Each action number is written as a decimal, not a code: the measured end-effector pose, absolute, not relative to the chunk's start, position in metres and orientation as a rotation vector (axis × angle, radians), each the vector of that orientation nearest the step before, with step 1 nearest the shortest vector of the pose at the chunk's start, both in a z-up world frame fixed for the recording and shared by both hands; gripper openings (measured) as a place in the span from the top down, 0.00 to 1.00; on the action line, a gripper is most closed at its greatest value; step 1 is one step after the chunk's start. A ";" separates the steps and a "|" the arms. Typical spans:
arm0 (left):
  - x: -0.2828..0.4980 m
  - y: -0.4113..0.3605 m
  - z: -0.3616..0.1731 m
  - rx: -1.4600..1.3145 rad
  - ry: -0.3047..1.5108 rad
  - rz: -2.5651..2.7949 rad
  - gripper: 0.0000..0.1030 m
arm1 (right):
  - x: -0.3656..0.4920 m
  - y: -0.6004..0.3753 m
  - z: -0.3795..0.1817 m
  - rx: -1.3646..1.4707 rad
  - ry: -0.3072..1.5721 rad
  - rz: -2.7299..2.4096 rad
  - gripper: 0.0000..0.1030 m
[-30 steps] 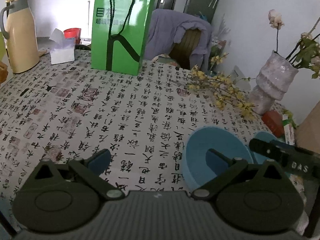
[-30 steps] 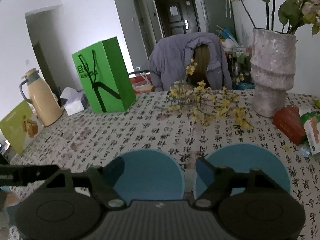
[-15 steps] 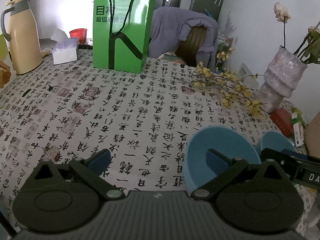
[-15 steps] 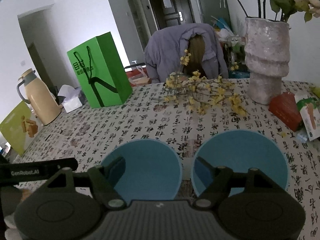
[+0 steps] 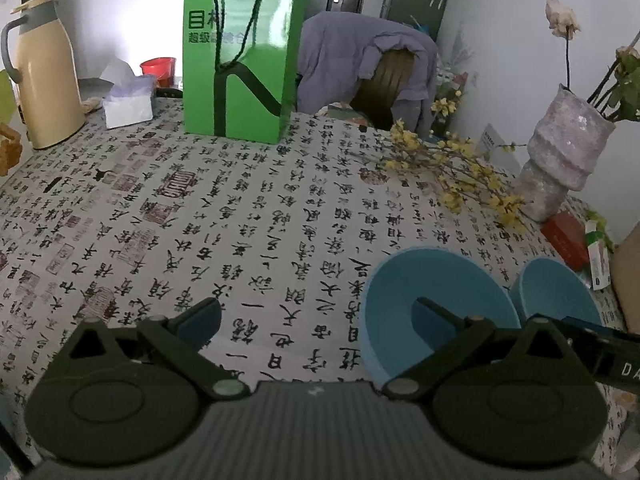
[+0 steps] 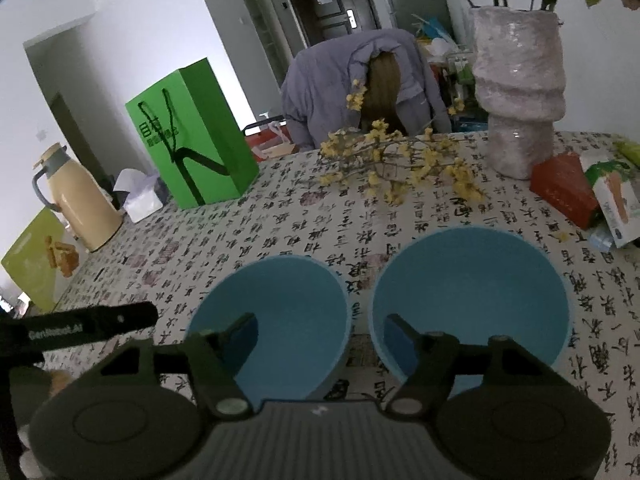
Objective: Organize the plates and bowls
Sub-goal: 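Close both grippers on the rim of the nearer blue bowl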
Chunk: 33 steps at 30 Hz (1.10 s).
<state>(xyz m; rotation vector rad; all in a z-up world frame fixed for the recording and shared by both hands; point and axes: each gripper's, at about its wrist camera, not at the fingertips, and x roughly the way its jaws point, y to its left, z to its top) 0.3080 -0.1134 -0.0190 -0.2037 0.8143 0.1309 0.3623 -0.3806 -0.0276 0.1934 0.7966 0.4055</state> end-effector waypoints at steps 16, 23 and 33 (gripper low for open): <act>0.311 -0.114 -0.026 -0.203 0.827 0.137 0.00 | 0.363 -0.362 -0.041 0.149 0.849 0.425 0.47; 0.316 -0.119 -0.033 -0.193 0.837 0.117 0.00 | 0.364 -0.352 -0.048 0.104 0.861 0.400 0.49; 0.321 -0.135 -0.045 -0.109 0.822 0.113 0.17 | 0.366 -0.342 -0.057 0.034 0.854 0.341 0.61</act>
